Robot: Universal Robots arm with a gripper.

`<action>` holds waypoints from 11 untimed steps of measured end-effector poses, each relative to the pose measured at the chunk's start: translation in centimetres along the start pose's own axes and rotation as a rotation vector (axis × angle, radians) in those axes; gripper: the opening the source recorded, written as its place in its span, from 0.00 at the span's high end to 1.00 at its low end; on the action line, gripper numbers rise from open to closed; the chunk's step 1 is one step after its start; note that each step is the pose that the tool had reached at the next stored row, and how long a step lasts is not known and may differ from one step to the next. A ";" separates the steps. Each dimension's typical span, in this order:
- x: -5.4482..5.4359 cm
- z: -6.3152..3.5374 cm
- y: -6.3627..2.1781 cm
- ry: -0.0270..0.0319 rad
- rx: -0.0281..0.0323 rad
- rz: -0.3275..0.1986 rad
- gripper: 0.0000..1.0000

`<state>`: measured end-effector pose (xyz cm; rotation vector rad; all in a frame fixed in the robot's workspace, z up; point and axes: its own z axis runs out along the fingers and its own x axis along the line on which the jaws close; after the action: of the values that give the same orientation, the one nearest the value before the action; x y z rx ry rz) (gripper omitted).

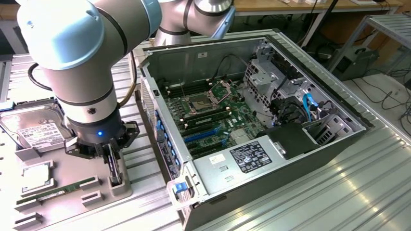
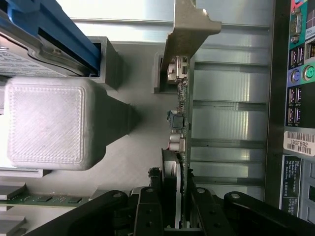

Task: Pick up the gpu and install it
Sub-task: 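Pick up the gpu and move the gpu toward the slot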

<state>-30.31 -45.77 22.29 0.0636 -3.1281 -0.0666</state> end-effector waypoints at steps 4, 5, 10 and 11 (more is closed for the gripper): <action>0.0 -0.52 0.02 0.0001 0.0001 0.000 0.73; 0.0 -0.81 0.03 0.0001 0.0002 0.000 0.73; 0.0 -2.32 0.09 0.0002 0.0002 0.000 0.73; 0.0 -2.61 0.11 0.0000 0.0001 0.000 0.73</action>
<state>-30.31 -45.77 24.90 0.0636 -3.1281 -0.0665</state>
